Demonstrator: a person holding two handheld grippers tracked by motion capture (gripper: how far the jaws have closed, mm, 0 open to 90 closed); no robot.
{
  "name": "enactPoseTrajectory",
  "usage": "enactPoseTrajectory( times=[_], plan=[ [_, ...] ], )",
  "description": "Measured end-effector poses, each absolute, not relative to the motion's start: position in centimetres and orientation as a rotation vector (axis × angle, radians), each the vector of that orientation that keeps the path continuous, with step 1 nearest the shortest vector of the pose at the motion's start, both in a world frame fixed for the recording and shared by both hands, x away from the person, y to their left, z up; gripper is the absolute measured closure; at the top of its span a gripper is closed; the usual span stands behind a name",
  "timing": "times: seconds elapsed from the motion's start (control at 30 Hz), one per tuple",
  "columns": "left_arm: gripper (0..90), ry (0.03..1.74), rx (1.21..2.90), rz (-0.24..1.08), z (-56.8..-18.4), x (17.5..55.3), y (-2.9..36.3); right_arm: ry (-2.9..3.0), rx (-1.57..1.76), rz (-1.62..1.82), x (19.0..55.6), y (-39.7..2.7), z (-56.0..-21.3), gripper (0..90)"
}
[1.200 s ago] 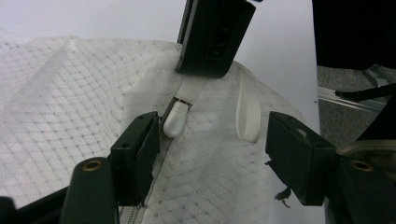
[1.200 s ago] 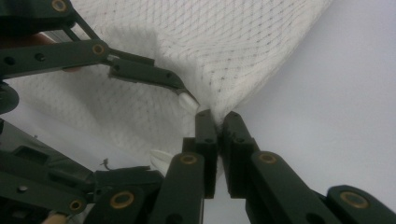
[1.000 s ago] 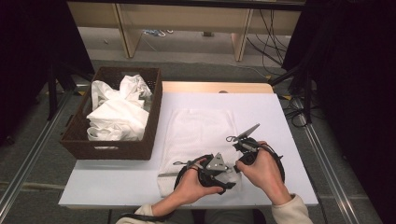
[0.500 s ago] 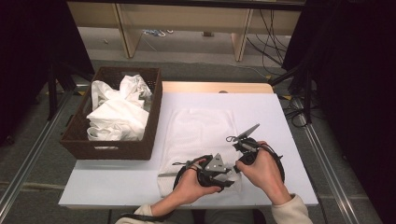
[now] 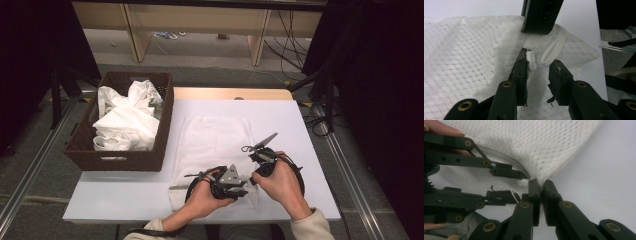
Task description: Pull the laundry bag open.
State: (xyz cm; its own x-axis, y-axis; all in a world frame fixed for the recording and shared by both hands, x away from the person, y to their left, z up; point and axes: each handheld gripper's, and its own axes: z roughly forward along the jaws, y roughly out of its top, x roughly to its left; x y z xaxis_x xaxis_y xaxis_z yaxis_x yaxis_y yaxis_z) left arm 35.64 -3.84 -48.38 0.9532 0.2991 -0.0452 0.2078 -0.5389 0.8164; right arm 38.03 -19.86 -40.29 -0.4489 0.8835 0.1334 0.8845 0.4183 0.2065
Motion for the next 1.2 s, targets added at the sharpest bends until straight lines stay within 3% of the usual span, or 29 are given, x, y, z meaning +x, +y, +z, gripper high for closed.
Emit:
enactPoseTrajectory(
  times=[0.33,0.7,1.2],
  plan=[
    [78.0,0.370,2.136,0.120,-48.28,36.01,-3.79,-2.612,-1.652,-0.389,37.93,-19.70,-40.13,86.8],
    [75.1,0.368,2.154,0.110,-48.51,35.87,-3.86,-2.652,-1.592,-0.432,38.05,-19.87,-40.15,86.8],
    [82.1,0.372,2.174,0.123,-48.56,36.11,-3.60,-2.617,-1.603,-0.386,38.04,-19.76,-40.08,86.8]
  ],
)
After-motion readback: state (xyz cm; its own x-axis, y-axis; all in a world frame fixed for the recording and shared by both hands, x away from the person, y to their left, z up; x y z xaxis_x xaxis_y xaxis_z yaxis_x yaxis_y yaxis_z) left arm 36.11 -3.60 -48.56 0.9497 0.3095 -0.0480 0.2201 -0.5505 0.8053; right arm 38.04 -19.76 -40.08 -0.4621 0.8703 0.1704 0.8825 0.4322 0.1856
